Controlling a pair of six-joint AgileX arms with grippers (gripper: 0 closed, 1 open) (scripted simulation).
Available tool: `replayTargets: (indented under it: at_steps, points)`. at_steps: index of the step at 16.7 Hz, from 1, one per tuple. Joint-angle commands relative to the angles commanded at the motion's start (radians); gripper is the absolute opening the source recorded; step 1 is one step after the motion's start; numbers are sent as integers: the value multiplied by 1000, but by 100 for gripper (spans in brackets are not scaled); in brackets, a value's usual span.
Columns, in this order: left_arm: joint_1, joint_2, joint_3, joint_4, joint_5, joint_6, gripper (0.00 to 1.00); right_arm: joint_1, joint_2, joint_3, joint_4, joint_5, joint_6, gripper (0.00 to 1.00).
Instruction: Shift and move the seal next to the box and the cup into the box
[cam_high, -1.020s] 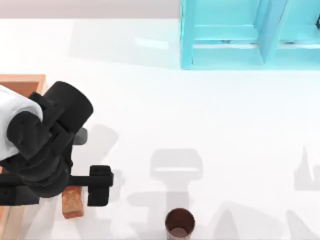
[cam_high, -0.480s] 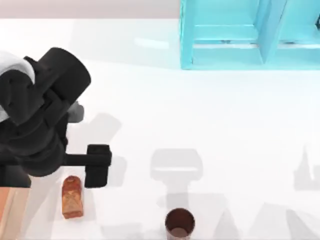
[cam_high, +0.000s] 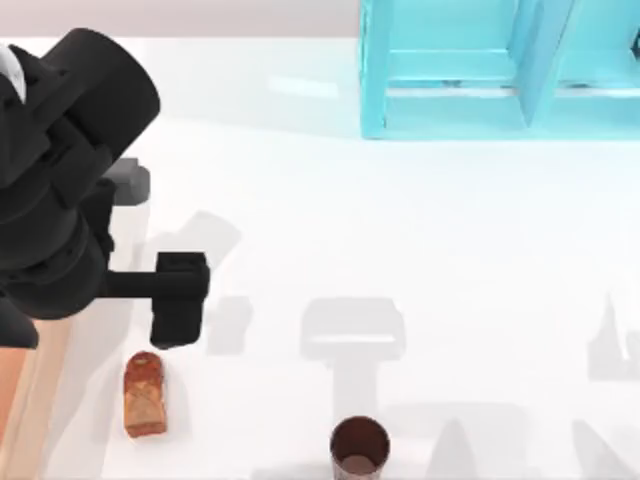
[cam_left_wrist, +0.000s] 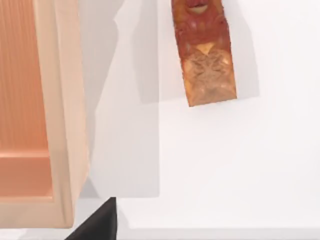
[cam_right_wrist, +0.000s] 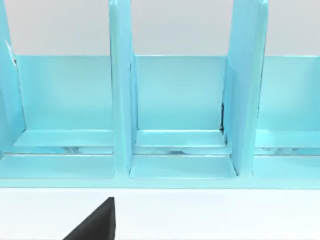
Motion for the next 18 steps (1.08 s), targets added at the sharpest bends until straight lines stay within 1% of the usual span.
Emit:
replayTargets:
  at_steps: [2, 4, 6, 12, 14, 16, 18]
  points:
    - [-1, 6, 0, 3, 0, -2, 100, 0, 0, 0, 0, 0, 0, 100]
    - [-37, 42, 32, 5, 3, -39, 100, 0, 0, 0, 0, 0, 0, 100]
    - [-110, 117, 91, 10, 8, -114, 100, 0, 0, 0, 0, 0, 0, 100]
    - [-418, 442, 311, 44, 38, -423, 100, 0, 0, 0, 0, 0, 0, 100]
    - [-499, 520, 368, 61, 46, -503, 100, 0, 0, 0, 0, 0, 0, 100]
    - [-540, 561, 400, 72, 51, -544, 100, 0, 0, 0, 0, 0, 0, 100]
    - [-545, 566, 404, 73, 52, -549, 100, 0, 0, 0, 0, 0, 0, 100]
